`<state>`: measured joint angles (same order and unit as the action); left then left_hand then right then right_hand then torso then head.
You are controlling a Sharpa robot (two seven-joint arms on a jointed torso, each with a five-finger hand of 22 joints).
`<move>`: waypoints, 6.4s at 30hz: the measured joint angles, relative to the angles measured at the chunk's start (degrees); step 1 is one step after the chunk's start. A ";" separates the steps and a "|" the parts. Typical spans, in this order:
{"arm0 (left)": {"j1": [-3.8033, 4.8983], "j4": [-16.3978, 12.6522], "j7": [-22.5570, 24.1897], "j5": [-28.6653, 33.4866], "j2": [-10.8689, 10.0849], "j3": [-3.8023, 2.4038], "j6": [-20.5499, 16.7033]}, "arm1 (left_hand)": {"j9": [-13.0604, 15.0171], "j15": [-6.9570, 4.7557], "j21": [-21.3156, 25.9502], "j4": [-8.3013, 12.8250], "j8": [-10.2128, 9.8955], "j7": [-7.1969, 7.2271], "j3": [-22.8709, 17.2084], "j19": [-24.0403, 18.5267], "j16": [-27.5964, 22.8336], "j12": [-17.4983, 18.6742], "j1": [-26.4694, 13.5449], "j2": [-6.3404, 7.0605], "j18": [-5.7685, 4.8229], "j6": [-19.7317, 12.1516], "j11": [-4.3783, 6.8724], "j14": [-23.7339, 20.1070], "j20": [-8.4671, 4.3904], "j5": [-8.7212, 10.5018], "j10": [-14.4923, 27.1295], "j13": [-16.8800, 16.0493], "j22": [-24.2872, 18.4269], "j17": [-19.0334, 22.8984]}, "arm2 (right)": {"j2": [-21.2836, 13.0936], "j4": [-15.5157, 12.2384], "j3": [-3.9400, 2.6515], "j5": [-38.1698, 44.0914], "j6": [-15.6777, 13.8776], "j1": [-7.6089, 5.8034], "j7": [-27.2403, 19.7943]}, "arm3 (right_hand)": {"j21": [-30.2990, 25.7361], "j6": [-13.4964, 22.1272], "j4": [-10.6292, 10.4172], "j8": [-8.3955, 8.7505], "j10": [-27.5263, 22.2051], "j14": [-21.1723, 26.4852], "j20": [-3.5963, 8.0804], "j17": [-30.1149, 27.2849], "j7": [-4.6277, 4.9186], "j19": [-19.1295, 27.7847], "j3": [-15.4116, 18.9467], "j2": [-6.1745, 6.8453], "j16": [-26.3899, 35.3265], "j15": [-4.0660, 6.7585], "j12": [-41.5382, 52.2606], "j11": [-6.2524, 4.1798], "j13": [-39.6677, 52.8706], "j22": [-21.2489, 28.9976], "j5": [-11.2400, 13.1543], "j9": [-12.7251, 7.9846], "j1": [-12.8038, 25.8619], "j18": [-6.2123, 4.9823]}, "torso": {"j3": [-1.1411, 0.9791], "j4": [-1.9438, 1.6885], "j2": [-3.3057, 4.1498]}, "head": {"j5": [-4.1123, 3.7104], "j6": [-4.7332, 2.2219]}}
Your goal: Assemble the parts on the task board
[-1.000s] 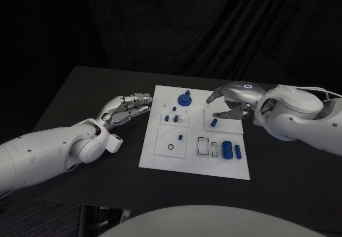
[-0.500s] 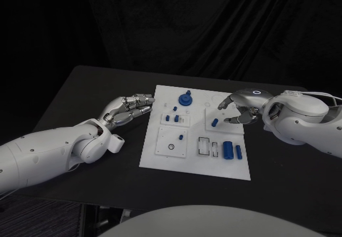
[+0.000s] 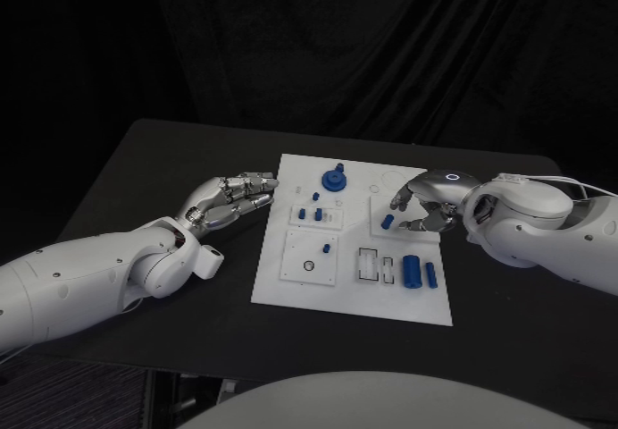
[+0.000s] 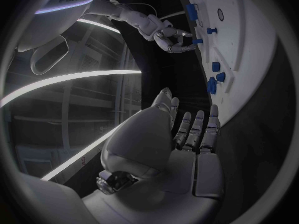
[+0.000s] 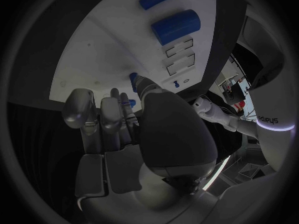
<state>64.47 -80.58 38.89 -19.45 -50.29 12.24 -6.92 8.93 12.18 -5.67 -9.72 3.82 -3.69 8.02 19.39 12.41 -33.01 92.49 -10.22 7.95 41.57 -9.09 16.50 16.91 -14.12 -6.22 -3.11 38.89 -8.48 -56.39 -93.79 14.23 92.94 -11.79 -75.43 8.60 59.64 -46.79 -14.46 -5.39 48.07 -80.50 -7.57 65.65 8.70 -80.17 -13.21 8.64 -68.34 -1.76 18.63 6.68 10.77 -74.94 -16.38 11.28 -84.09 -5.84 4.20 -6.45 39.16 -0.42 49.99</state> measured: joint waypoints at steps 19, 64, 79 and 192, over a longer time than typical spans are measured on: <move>-0.20 0.15 0.00 0.00 -0.02 0.00 0.46 | -0.05 0.02 0.00 0.00 0.00 0.00 0.00 0.21 0.00 0.00 -0.01 -0.47 0.00 0.00 -0.04 -0.02 -0.21 0.00 -0.04 0.01 0.00 0.10 | 2.90 2.54 -0.01 0.15 -1.61 1.38 -1.67 | 2.48 -0.79 1.59 0.00 4.96 -0.96 0.41 1.39 0.79 -0.82 -1.58 -0.29 -1.53 0.26 -0.39 -0.54 -0.94 0.01 0.00 -0.24 -0.29 0.00 | 0.04 0.05 -0.02 | 0.08 0.00; -0.73 0.47 0.01 0.01 -0.11 0.00 1.07 | -0.10 0.21 0.00 -0.13 0.00 0.00 -0.12 0.21 0.23 0.00 -0.24 -0.69 0.01 0.00 -0.54 -0.21 -0.21 0.00 -0.14 -0.06 -0.09 0.32 | -0.87 -5.76 -0.05 0.22 -5.71 -1.99 -2.63 | 5.27 -14.10 4.85 -7.33 18.09 -2.94 2.25 2.76 -1.69 -2.25 -7.20 -0.43 -3.13 2.58 -4.22 -3.62 -2.02 0.03 0.28 4.90 0.48 0.95 | 0.02 0.08 -0.11 | 1.20 0.00; -0.76 0.80 0.01 0.01 0.13 0.00 1.23 | -0.09 0.20 0.00 -0.16 0.00 -0.20 -0.16 0.20 0.23 0.00 -0.24 -0.69 0.01 -0.20 -0.73 -0.21 -0.21 0.00 -0.33 -0.08 -0.08 0.35 | 2.37 -13.67 -0.04 2.02 -4.37 -3.70 -2.35 | 5.59 -14.09 5.64 -7.55 18.79 -3.15 2.46 3.04 -1.69 -2.04 -7.34 -0.78 -3.35 2.79 -4.83 -3.91 -2.22 0.04 0.29 4.88 0.10 0.93 | 0.12 0.13 -0.08 | 2.42 0.00; -1.21 2.00 0.02 0.02 1.38 0.00 3.51 | -0.26 -3.99 2.46 3.00 0.00 -1.64 -0.63 -10.04 -8.91 6.89 -0.92 -0.46 0.50 -0.40 2.72 -10.74 -2.66 0.00 0.68 0.38 -14.18 6.92 | 17.56 -2.41 -0.06 14.50 0.65 4.91 -5.10 | -3.17 6.97 6.93 1.68 7.40 0.85 0.75 -2.01 -3.18 2.00 -7.96 -0.03 1.54 0.74 -12.73 -0.09 -3.78 0.04 0.17 3.64 2.99 0.67 | 0.10 -0.03 -0.08 | 2.94 -0.01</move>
<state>63.26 -78.58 38.91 -19.43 -48.90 12.23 -3.41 8.67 8.19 -3.21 -6.72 3.82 -5.33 7.40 9.35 3.50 -26.12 91.57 -10.68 8.45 41.16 -6.37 5.76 14.26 -14.12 -5.54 -2.73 24.71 -1.56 -38.83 -96.20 14.17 107.44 -11.14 -70.53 3.50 56.47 -39.83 -7.53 -3.71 55.47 -79.64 -6.82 63.63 5.52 -78.17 -21.17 8.61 -66.81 -1.02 5.90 6.59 6.99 -74.90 -16.21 14.92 -81.10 -5.16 4.30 -6.48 39.08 2.53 49.99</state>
